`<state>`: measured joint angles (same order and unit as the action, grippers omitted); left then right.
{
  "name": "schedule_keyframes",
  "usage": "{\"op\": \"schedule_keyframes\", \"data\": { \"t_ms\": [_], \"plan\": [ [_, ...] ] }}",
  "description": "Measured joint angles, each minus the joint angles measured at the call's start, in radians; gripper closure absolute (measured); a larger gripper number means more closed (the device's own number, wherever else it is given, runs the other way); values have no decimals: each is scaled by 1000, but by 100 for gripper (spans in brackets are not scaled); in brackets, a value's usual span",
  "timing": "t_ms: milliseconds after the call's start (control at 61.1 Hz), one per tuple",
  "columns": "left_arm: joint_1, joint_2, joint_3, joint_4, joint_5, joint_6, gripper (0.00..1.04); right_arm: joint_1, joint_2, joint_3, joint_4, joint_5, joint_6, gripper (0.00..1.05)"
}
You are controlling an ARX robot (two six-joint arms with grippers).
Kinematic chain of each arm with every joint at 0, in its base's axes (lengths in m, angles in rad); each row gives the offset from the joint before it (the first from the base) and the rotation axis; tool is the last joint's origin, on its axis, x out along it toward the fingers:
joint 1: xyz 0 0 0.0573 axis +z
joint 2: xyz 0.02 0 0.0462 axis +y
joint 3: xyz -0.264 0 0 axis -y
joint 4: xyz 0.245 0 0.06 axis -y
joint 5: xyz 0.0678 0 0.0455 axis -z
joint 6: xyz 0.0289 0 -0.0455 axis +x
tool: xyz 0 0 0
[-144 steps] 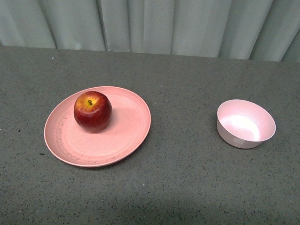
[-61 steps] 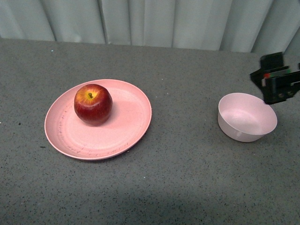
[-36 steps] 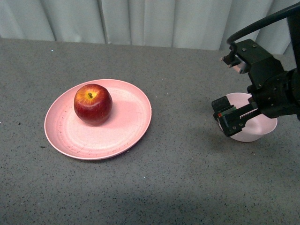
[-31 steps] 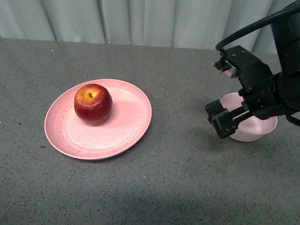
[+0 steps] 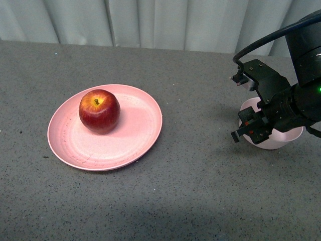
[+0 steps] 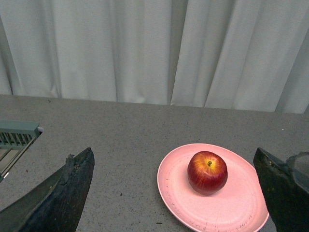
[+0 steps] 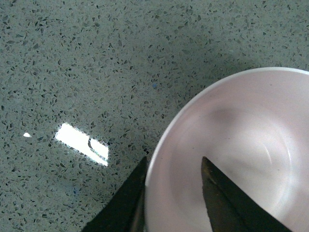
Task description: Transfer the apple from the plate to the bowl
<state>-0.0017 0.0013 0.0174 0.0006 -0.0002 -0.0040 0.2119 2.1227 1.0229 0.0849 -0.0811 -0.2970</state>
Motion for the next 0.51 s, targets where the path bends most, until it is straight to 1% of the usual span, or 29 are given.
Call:
{"op": "schedule_keyframes", "data": {
  "t_ms": [82, 180, 245, 327, 442, 507],
  "plan": [
    [0, 0, 0, 0, 0, 0, 7, 0, 0, 4, -6, -4, -3, 90],
    [0, 0, 0, 0, 0, 0, 7, 9, -12, 5, -11, -10, -4, 103],
    [0, 0, 0, 0, 0, 0, 7, 19, -29, 5, -14, -31, -8, 104],
    [0, 0, 0, 0, 0, 0, 7, 42, -58, 5, -23, -83, -7, 104],
    [0, 0, 0, 0, 0, 0, 7, 93, -81, 5, -25, -150, -6, 104],
    [0, 0, 0, 0, 0, 0, 7, 117, -82, 7, -26, -154, -7, 104]
  ]
}}
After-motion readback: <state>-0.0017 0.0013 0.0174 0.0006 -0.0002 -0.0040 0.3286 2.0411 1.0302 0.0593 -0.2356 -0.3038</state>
